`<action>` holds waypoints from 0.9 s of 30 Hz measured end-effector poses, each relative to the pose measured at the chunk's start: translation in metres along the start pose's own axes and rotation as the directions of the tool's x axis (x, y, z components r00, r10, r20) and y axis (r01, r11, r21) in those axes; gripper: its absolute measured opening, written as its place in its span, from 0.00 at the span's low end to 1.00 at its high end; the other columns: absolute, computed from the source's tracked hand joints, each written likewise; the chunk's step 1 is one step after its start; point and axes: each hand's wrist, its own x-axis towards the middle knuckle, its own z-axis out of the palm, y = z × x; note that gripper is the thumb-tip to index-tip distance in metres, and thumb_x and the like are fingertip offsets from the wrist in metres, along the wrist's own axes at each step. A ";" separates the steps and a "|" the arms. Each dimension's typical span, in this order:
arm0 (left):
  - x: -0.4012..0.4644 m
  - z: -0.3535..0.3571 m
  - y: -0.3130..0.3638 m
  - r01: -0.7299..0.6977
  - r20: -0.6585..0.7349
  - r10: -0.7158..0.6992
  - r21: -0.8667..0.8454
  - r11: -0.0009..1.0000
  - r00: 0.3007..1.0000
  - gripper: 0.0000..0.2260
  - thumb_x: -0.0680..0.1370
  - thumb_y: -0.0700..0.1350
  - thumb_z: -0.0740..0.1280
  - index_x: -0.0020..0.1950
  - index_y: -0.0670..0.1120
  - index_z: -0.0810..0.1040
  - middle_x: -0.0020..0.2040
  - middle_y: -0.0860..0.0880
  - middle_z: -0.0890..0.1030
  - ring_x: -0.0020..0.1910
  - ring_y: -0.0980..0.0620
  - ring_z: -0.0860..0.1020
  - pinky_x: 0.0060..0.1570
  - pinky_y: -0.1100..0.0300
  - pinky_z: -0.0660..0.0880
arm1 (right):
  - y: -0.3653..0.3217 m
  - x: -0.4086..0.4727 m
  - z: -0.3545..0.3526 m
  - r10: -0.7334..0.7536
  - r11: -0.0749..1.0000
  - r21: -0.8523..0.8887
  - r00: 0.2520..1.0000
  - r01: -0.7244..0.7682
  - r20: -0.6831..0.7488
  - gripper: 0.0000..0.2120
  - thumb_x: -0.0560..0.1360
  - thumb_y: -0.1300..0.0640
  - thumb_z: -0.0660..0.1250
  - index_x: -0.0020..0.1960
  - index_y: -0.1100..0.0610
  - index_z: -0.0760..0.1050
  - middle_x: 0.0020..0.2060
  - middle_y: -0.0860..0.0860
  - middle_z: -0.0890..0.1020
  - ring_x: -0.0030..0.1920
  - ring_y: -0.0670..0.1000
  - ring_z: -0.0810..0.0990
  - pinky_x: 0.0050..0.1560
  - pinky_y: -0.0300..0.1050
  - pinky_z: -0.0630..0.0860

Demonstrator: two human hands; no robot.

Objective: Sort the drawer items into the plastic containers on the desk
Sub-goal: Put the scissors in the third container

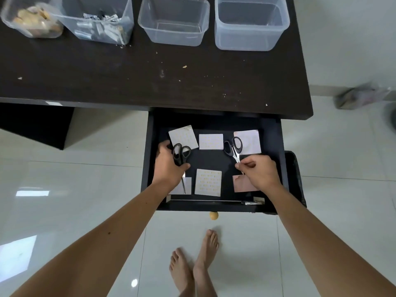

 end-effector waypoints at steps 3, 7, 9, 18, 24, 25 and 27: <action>-0.001 -0.003 0.000 0.049 -0.020 -0.051 -0.060 0.997 0.999 0.31 0.74 0.33 0.77 0.73 0.42 0.68 0.47 0.55 0.75 0.52 0.49 0.80 0.46 0.67 0.75 | -0.005 -0.006 -0.006 0.018 0.999 0.027 1.000 -0.018 -0.004 0.04 0.75 0.54 0.79 0.48 0.55 0.88 0.39 0.47 0.86 0.42 0.43 0.83 0.41 0.31 0.72; -0.009 -0.008 0.006 0.087 -0.027 -0.094 -0.189 0.978 0.995 0.30 0.73 0.36 0.78 0.72 0.47 0.71 0.48 0.55 0.80 0.48 0.50 0.83 0.53 0.53 0.83 | -0.014 -0.020 -0.017 0.018 0.994 0.108 1.000 -0.016 -0.012 0.03 0.76 0.55 0.78 0.47 0.53 0.86 0.38 0.47 0.87 0.39 0.47 0.85 0.43 0.38 0.77; -0.016 -0.013 0.016 0.061 -0.025 -0.071 -0.271 0.961 0.997 0.30 0.73 0.37 0.80 0.71 0.50 0.71 0.50 0.53 0.82 0.48 0.52 0.84 0.54 0.53 0.84 | -0.020 -0.030 -0.024 0.008 0.980 0.200 0.999 -0.015 0.035 0.02 0.77 0.56 0.78 0.47 0.54 0.85 0.37 0.49 0.87 0.36 0.47 0.84 0.43 0.41 0.80; -0.030 -0.065 0.077 -0.127 0.053 0.162 -0.408 0.904 0.985 0.26 0.77 0.36 0.76 0.71 0.54 0.74 0.49 0.52 0.88 0.49 0.56 0.86 0.61 0.52 0.81 | -0.097 -0.042 -0.069 -0.152 0.946 0.309 0.976 0.098 0.157 0.02 0.79 0.56 0.74 0.49 0.50 0.85 0.41 0.46 0.88 0.39 0.40 0.83 0.45 0.40 0.79; 0.013 -0.114 0.129 -0.183 -0.052 0.183 -0.517 0.836 0.982 0.25 0.79 0.33 0.73 0.71 0.54 0.75 0.47 0.46 0.88 0.44 0.54 0.84 0.58 0.51 0.81 | -0.176 0.001 -0.104 -0.240 0.925 0.325 0.965 0.196 0.102 0.08 0.80 0.58 0.72 0.48 0.46 0.85 0.41 0.46 0.89 0.40 0.42 0.84 0.47 0.43 0.81; 0.023 -0.123 0.139 -0.190 -0.065 0.183 -0.529 0.827 0.981 0.25 0.79 0.33 0.73 0.71 0.55 0.76 0.46 0.46 0.87 0.43 0.53 0.84 0.57 0.51 0.81 | -0.191 0.010 -0.109 -0.256 0.926 0.310 0.962 0.215 0.096 0.09 0.81 0.58 0.72 0.48 0.44 0.85 0.41 0.45 0.89 0.41 0.42 0.84 0.48 0.42 0.82; 0.045 -0.139 0.158 -0.191 -0.075 0.179 -0.551 0.813 0.981 0.24 0.79 0.34 0.73 0.70 0.55 0.75 0.47 0.47 0.88 0.44 0.50 0.85 0.55 0.48 0.82 | -0.219 0.030 -0.115 -0.287 0.923 0.290 0.954 0.253 0.082 0.10 0.81 0.57 0.71 0.48 0.43 0.84 0.41 0.45 0.88 0.42 0.41 0.85 0.47 0.40 0.81</action>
